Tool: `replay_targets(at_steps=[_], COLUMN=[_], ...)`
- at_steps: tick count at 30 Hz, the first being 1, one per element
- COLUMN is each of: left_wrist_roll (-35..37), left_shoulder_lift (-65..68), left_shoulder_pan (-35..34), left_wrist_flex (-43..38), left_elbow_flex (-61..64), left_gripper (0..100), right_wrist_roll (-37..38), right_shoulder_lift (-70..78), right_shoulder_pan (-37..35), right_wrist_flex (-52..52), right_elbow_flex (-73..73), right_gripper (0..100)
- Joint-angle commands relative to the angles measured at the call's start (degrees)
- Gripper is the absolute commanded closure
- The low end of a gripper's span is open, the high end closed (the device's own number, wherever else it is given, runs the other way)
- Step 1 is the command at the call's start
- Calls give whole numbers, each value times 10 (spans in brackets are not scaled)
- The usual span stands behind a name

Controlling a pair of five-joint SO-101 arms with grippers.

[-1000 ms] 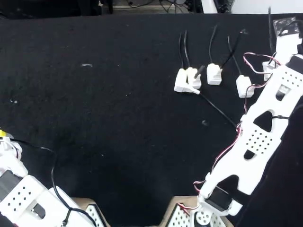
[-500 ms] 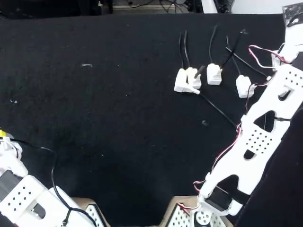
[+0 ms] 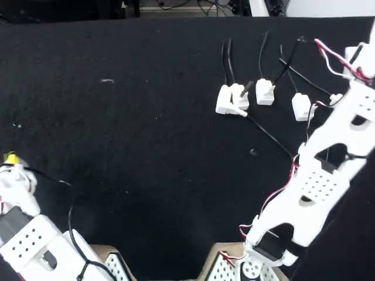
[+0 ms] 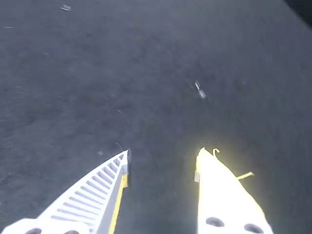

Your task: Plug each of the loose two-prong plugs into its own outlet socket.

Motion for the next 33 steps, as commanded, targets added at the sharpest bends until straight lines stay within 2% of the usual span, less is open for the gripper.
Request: replay_targets(at_steps=[1, 4, 7, 12, 15, 18, 21, 25, 33], left_wrist_roll=[-47, -58, -58, -58, -81, -111, -114, -115, -115], left_shoulder_lift=[-7, -33, -87, -237, -331, -309, -296, -302, -322], left_shoulder_pan=[69, 94, 98, 102, 139, 198, 232, 235, 239], left_wrist_flex=[25, 30, 76, 127, 146, 150, 151, 152, 152], left_elbow_flex=[-23, -17, -22, 0, 34, 39, 41, 42, 55], left_gripper=[770, 770, 770, 770, 770, 772, 830, 916, 909], right_wrist_roll=[-49, -87, -93, -95, -95, -95, -95, -95, -92], right_shoulder_lift=[-88, -131, -189, -335, -419, -501, -580, -672, -835], right_shoulder_pan=[2, 9, 7, 5, -9, -37, -85, -149, -239], right_wrist_flex=[18, 20, 20, 18, 18, 18, 15, -1, -90], right_elbow_flex=[-25, -25, 10, 176, 291, 398, 494, 622, 897], right_gripper=[982, 988, 987, 987, 987, 987, 987, 987, 985])
